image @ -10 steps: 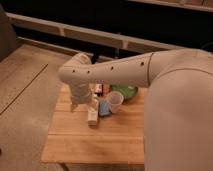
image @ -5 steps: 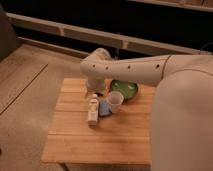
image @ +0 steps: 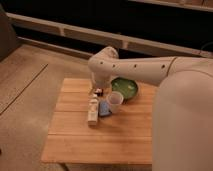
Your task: Push the ceramic bowl across the table
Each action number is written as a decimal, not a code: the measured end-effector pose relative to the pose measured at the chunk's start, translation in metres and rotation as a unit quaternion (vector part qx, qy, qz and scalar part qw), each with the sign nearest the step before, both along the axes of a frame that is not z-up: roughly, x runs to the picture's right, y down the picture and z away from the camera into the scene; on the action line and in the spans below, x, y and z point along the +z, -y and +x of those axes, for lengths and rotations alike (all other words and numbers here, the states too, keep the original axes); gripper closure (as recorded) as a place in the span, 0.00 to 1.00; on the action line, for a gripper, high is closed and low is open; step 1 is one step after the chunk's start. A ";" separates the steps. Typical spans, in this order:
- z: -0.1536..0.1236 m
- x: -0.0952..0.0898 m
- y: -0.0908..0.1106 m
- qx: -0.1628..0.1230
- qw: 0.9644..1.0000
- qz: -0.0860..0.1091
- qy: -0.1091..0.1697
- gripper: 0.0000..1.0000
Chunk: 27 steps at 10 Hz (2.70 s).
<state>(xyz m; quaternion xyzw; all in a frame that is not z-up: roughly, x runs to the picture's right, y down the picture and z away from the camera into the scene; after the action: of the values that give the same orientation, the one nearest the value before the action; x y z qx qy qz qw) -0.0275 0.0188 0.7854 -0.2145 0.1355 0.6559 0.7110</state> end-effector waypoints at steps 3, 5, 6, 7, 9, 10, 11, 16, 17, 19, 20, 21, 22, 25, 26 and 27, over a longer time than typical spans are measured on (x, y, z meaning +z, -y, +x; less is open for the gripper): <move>0.018 0.000 0.002 -0.032 0.998 0.014 -0.043 0.35; 0.034 0.020 0.015 -0.047 0.997 0.023 -0.054 0.35; 0.037 0.035 0.024 -0.054 0.997 0.029 -0.047 0.35; 0.037 0.053 0.035 -0.062 0.997 0.035 -0.032 0.35; 0.029 0.083 0.055 -0.074 0.996 0.046 0.004 0.35; 0.015 0.105 0.070 -0.083 0.994 0.056 0.041 0.35; 0.004 0.115 0.077 -0.084 0.993 0.060 0.064 0.35; -0.028 0.134 0.089 -0.084 0.987 0.068 0.119 0.35; -0.028 0.134 0.088 -0.083 0.987 0.068 0.119 0.35; -0.025 0.139 0.088 -0.053 0.989 0.068 0.122 0.35; -0.027 0.145 0.085 -0.028 0.989 0.064 0.128 0.35; -0.031 0.149 0.081 -0.014 0.989 0.059 0.133 0.35; -0.038 0.155 0.074 0.004 0.989 0.049 0.139 0.35; -0.040 0.173 0.053 0.045 0.988 0.018 0.146 0.35; -0.040 0.179 0.048 0.048 0.988 0.009 0.146 0.35; -0.036 0.186 0.042 0.051 0.989 -0.002 0.142 0.35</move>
<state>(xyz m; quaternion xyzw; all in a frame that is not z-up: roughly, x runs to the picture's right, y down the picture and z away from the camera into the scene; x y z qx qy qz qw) -0.0638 -0.0231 0.9712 -0.3131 0.0236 0.6540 0.6883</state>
